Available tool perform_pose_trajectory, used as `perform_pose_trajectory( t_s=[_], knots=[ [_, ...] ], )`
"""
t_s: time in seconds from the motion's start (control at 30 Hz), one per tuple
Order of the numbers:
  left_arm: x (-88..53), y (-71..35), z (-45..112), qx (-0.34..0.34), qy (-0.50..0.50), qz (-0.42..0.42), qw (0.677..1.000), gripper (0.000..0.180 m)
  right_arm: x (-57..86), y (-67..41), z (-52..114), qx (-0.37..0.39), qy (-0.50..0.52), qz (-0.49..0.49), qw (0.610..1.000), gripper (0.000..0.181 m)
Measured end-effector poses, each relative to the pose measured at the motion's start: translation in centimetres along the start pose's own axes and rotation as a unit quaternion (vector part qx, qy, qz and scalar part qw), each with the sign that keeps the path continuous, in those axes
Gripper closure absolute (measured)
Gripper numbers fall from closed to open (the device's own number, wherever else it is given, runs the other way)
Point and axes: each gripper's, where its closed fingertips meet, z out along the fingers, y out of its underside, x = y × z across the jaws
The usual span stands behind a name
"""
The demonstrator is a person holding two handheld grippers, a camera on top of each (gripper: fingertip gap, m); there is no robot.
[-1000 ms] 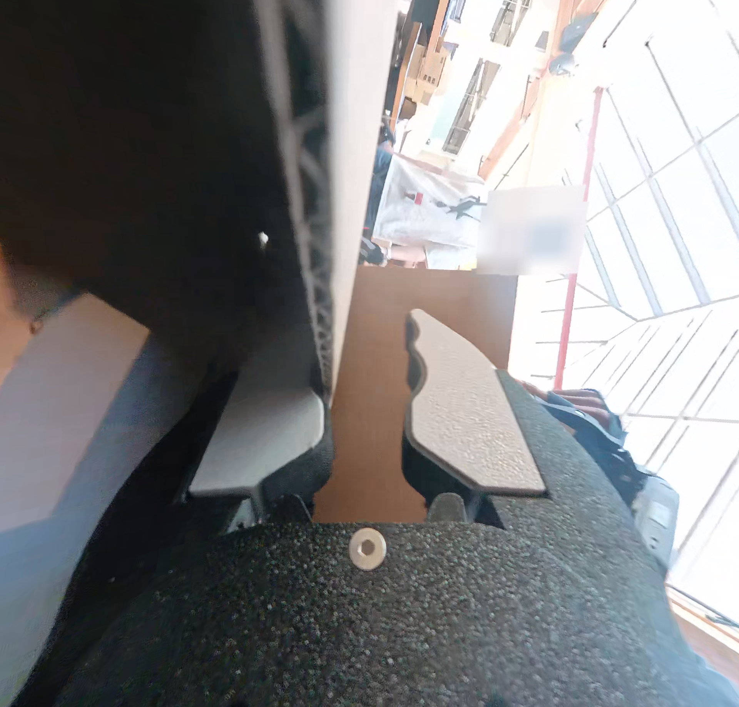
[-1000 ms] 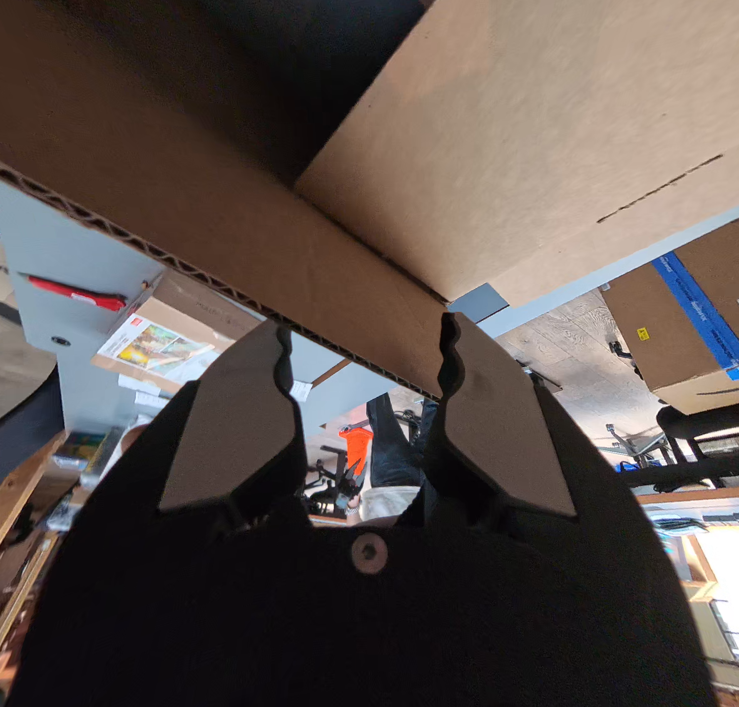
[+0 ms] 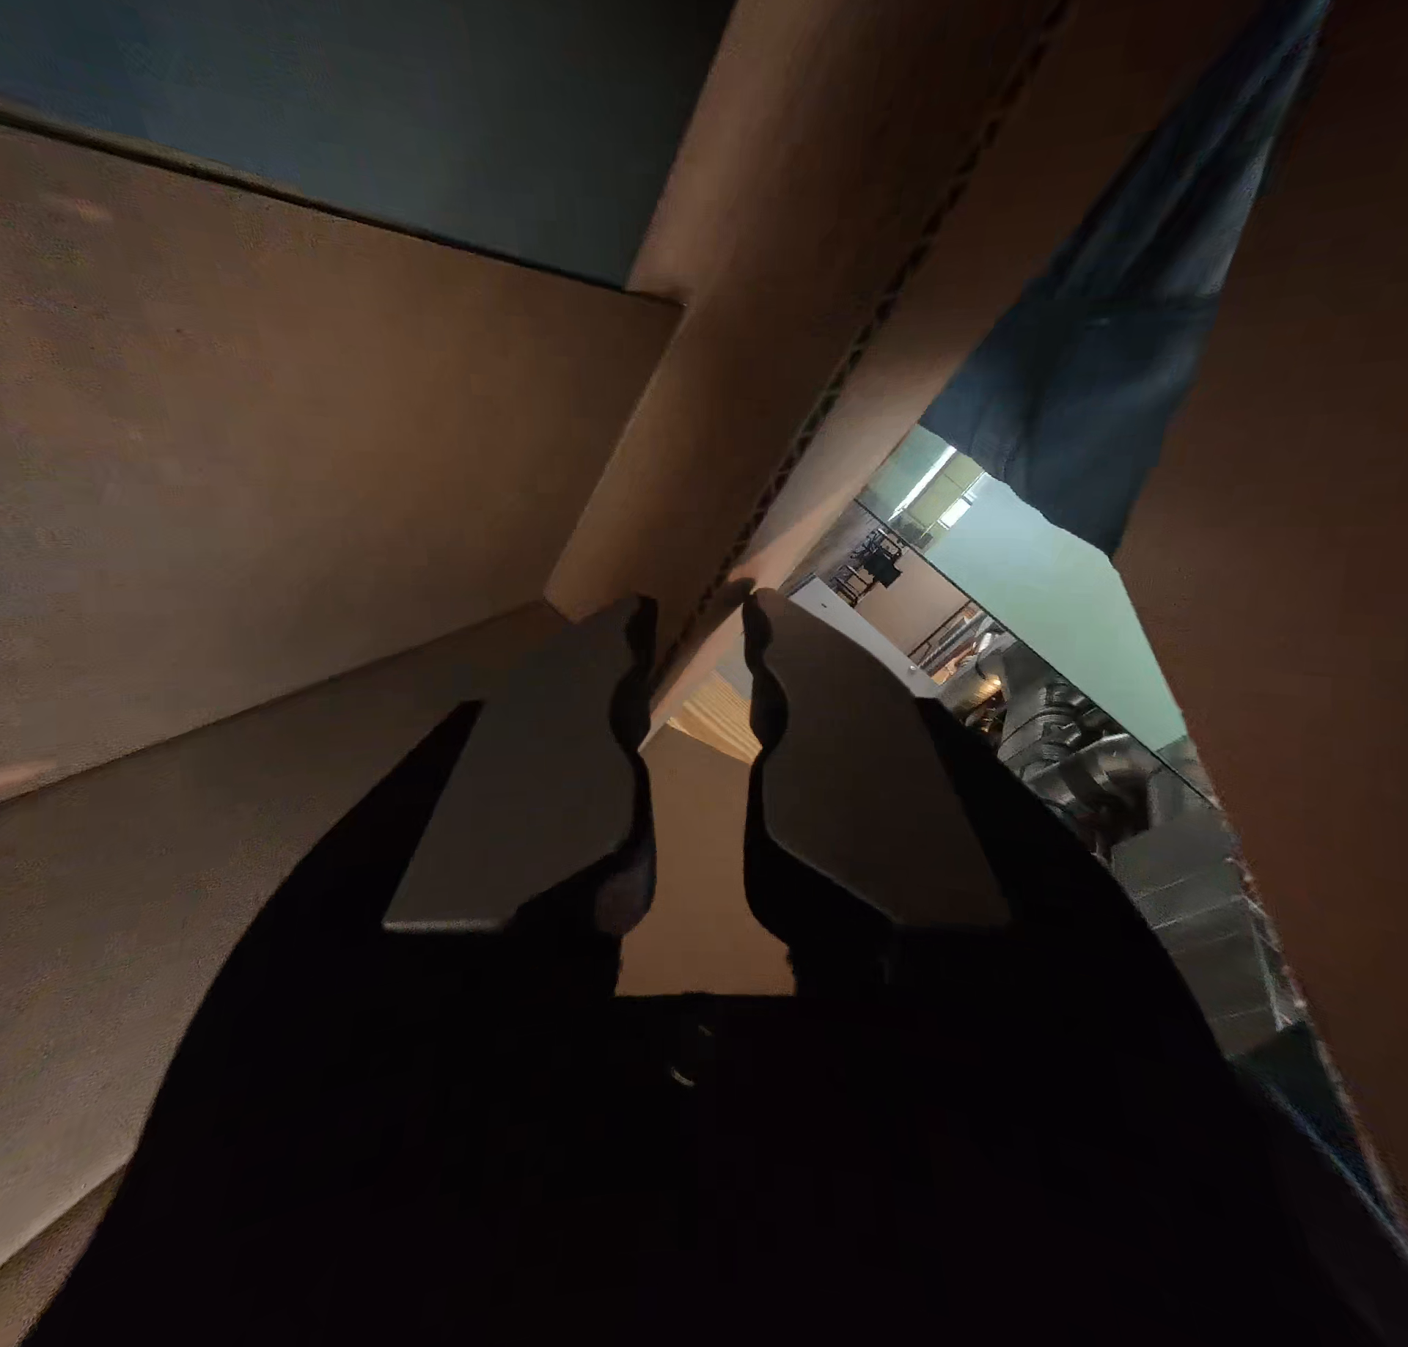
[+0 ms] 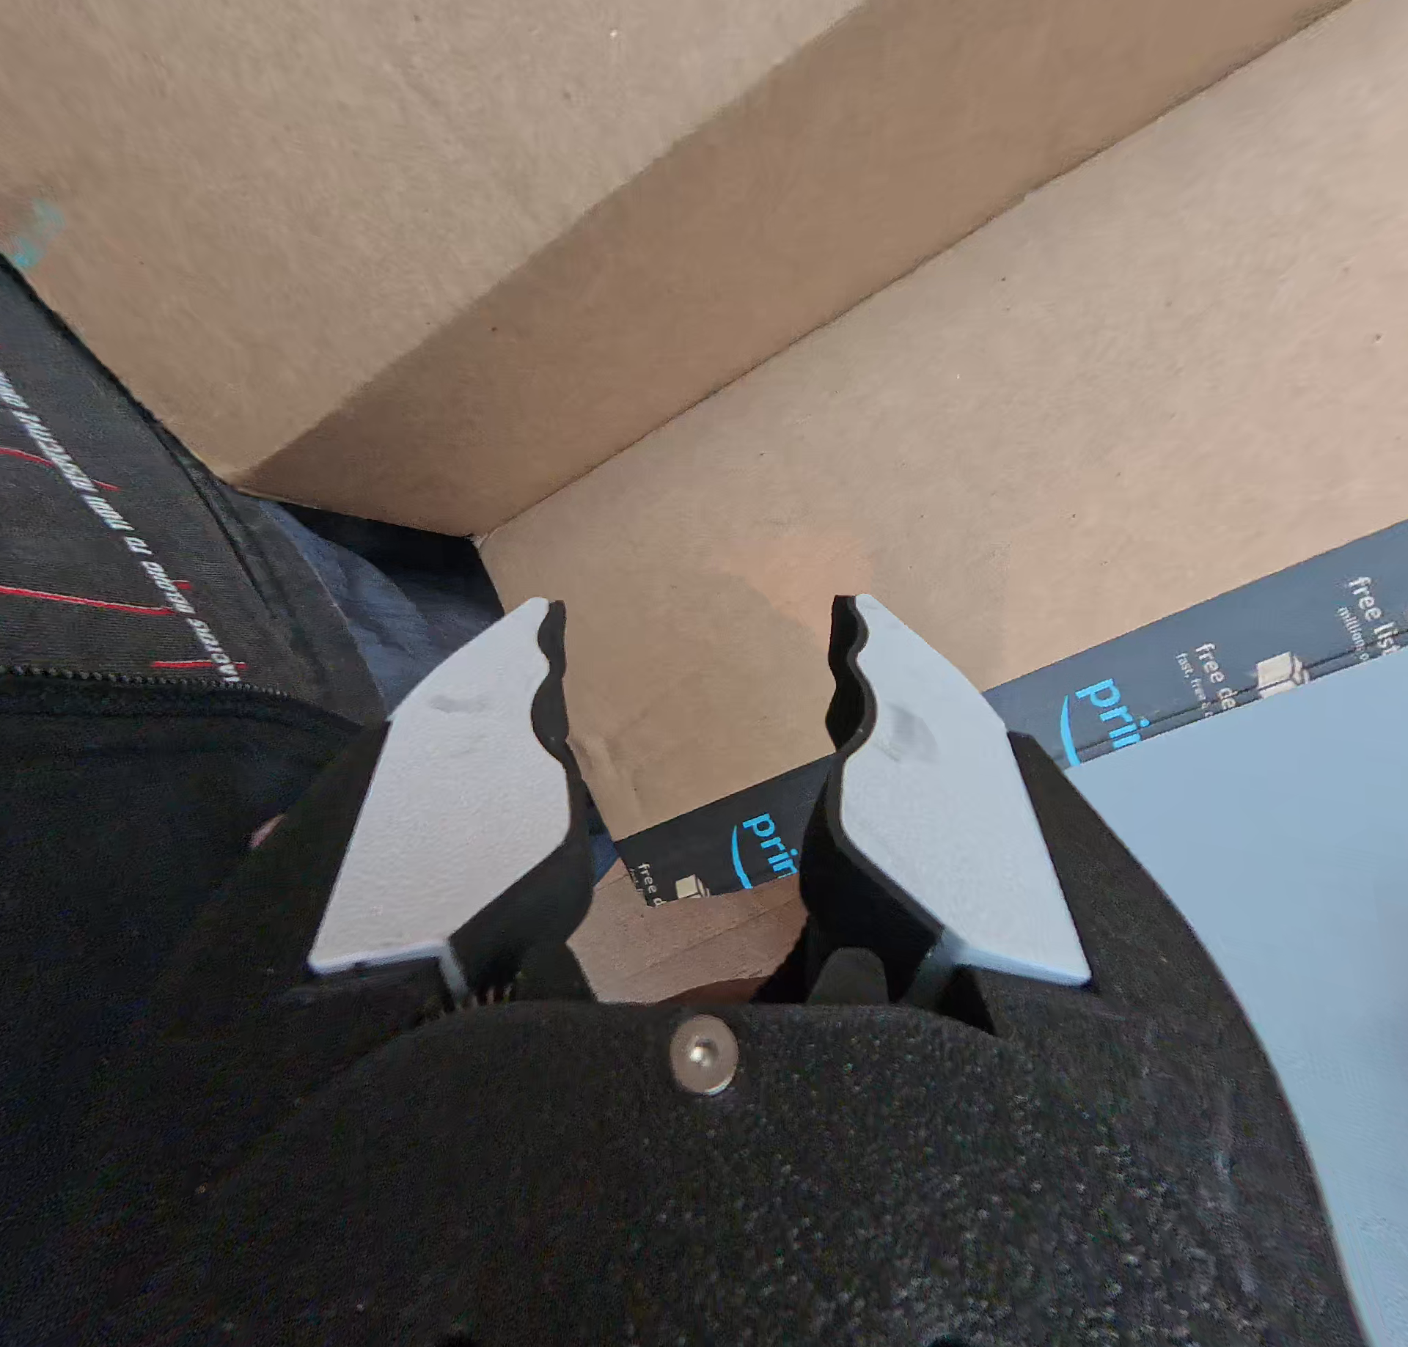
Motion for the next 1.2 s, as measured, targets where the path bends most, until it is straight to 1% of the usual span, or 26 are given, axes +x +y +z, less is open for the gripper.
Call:
perform_pose_trajectory(
  t_s=[0.07,0.17,0.33,0.5,0.57,0.63,0.73,0.87,0.93,1.07,1.13,1.2],
  knots=[
    [1.0,0.6,0.0,0.013,-0.007,0.02,1.0,0.16,-0.2,1.1,-0.4,0.005,-0.002,0.011,1.0,0.114],
    [3.4,1.9,-0.4,0.042,-0.005,0.028,0.999,0.162,-0.1,2.6,-0.8,0.003,-0.005,0.014,1.0,0.114],
    [6.3,4.3,-1.9,0.113,-0.064,0.029,0.991,0.161,-0.1,3.2,-1.0,0.005,-0.019,0.013,1.0,0.115],
    [10.7,7.2,-3.9,0.192,-0.127,0.052,0.972,0.161,-0.4,1.4,-1.1,0.011,-0.019,-0.019,1.0,0.115],
    [13.3,8.6,-4.4,0.216,-0.136,0.07,0.964,0.167,-0.8,0.2,-1.2,0.021,-0.017,-0.027,0.999,0.115],
    [15.3,9.6,-4.7,0.246,-0.167,0.082,0.951,0.171,-1.4,-0.9,-1.4,0.032,-0.014,-0.035,0.999,0.115],
    [17.2,12.2,-4.2,0.247,-0.23,0.094,0.937,0.175,-2.6,-2.1,-1.8,0.047,-0.01,-0.041,0.998,0.115],
    [20.5,14.4,-4.2,0.298,-0.294,0.117,0.901,0.176,-4.6,-3.3,-2.7,0.059,0.006,-0.057,0.997,0.115],
    [22.5,15.5,-4.9,0.331,-0.331,0.123,0.875,0.176,-5.7,-3.9,-3.6,0.064,0.021,-0.067,0.995,0.115],
    [27.6,18.3,-7.1,0.406,-0.407,0.139,0.806,0.174,-8.2,-5.3,-6.4,0.089,0.061,-0.083,0.991,0.115],
    [30.7,19.7,-8.0,0.449,-0.422,0.157,0.772,0.174,-9.7,-5.3,-7.9,0.097,0.078,-0.083,0.989,0.115],
    [33.2,21.2,-8.8,0.474,-0.45,0.165,0.738,0.174,-11.4,-4.7,-9.3,0.104,0.088,-0.074,0.988,0.116]
  ],
)
